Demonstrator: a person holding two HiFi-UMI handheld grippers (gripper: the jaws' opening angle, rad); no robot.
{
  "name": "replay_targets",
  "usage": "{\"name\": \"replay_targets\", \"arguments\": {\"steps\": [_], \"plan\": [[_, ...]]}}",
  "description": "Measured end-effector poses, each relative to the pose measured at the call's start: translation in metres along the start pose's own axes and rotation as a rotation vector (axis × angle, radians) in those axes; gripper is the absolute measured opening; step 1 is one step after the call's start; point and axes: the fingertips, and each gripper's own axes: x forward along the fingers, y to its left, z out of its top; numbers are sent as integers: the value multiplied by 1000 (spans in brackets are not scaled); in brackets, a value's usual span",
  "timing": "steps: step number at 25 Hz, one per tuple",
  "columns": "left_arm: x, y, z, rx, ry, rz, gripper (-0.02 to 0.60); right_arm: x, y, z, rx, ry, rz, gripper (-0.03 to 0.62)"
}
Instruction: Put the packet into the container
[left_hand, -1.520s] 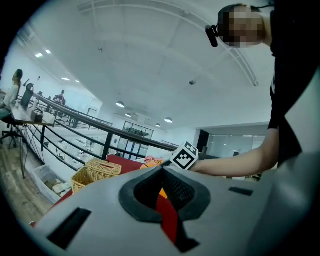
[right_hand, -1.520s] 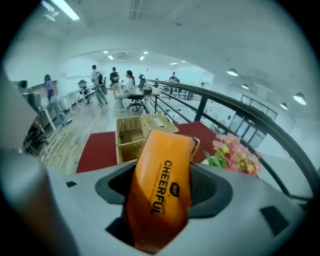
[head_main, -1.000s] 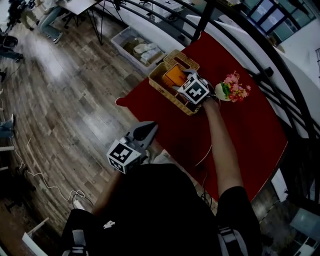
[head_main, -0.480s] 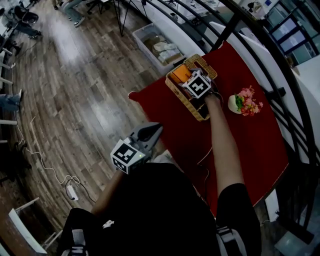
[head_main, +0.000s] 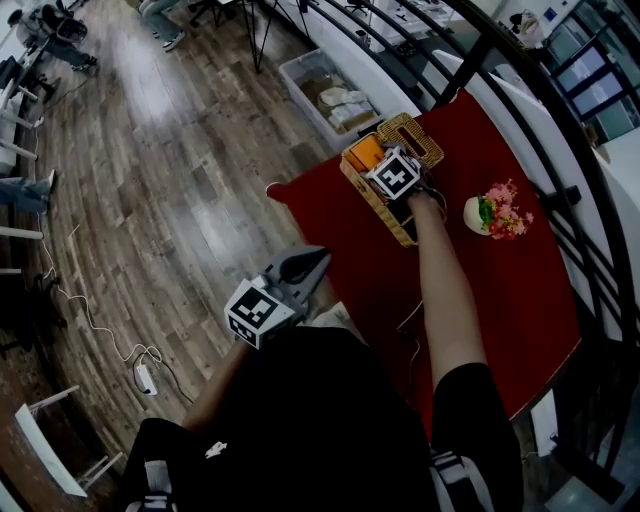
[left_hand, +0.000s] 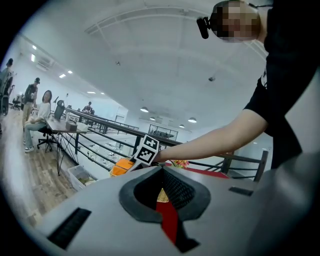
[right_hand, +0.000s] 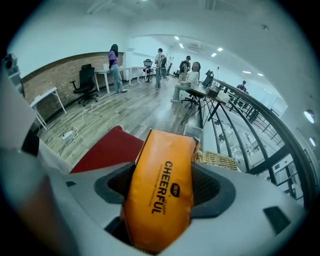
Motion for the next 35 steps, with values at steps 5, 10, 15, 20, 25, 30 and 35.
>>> {"name": "replay_targets", "arguments": {"steps": [5, 10, 15, 20, 25, 30, 35], "plan": [[-4, 3, 5, 2, -20, 0, 9, -2, -3, 5, 25, -46, -24, 380], [-3, 4, 10, 6, -28, -7, 9, -14, -12, 23, 60, -123, -50, 403], [1, 3, 12, 15, -27, -35, 9, -35, -3, 28, 102, -200, -55, 402], [10, 4, 17, 30, -34, -70, 9, -78, 7, 26, 160, -335, -114, 258], [17, 6, 29, 50, -57, -105, 9, -156, 14, 40, 211, -551, -232, 97], [26, 3, 40, 44, -81, -149, 9, -224, 45, 41, 278, -715, -294, 25], [27, -4, 52, 33, -101, -185, 9, -275, 86, 47, 367, -905, -307, 23]]}}
